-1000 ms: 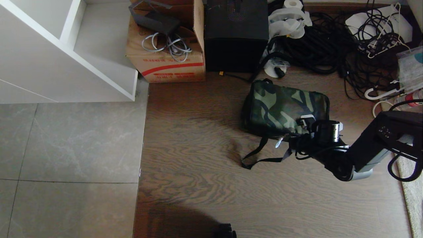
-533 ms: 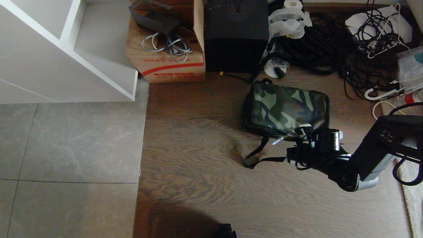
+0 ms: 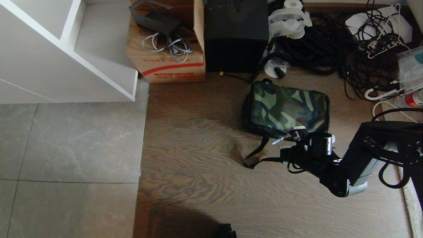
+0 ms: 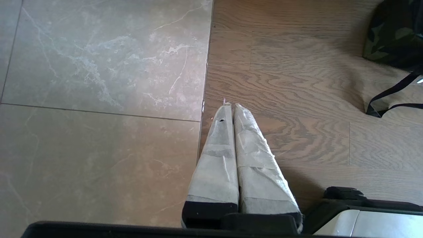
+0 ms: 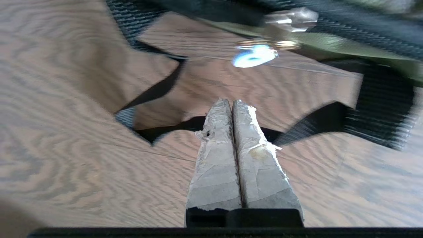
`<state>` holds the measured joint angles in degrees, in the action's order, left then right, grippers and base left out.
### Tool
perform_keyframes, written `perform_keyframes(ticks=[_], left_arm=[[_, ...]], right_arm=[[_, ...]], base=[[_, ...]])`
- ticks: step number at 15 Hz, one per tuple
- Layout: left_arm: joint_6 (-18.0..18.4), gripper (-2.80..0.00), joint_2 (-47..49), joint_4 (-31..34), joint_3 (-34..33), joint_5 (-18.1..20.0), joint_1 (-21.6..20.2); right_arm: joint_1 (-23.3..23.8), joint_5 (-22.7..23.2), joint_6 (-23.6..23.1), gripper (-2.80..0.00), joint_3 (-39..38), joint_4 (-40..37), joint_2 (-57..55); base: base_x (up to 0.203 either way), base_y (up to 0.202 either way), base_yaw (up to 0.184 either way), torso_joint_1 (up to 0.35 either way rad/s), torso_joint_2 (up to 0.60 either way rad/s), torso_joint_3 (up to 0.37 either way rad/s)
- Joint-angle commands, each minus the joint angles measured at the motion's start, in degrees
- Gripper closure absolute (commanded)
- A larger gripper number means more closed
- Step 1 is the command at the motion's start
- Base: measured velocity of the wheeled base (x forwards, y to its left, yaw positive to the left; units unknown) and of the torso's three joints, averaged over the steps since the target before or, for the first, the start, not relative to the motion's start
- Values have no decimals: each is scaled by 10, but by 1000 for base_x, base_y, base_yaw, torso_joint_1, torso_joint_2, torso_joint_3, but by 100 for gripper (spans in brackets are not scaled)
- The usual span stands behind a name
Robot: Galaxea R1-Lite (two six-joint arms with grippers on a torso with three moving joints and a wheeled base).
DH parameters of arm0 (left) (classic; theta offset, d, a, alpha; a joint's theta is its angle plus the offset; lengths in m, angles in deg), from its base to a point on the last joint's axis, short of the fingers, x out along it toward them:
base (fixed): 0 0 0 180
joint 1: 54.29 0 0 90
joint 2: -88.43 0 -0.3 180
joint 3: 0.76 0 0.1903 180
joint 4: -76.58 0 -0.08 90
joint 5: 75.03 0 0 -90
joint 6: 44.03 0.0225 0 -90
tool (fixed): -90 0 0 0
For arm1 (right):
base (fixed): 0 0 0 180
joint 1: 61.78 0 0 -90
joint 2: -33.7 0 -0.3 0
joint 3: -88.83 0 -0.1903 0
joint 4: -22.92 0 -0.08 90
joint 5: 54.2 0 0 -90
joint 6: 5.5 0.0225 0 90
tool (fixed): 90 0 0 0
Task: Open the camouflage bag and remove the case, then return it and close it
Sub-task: Open the top of the storage box
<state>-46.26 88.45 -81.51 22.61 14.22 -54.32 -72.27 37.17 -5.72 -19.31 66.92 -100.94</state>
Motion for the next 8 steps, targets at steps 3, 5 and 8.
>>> perform_keyframes(ticks=[3, 5, 8], left_arm=[[-1, 0, 0, 0, -5, 0, 0], [-1, 0, 0, 0, -5, 0, 0], [-1, 0, 0, 0, -5, 0, 0]], right_arm=[[-1, 1, -8, -280, 5, 42, -20], [-1, 0, -8, -280, 6, 42, -22], [-1, -2, -3, -280, 9, 57, -32]], base=[[0, 0, 0, 0, 0, 0], [0, 0, 0, 0, 0, 0], [0, 0, 0, 0, 0, 0]])
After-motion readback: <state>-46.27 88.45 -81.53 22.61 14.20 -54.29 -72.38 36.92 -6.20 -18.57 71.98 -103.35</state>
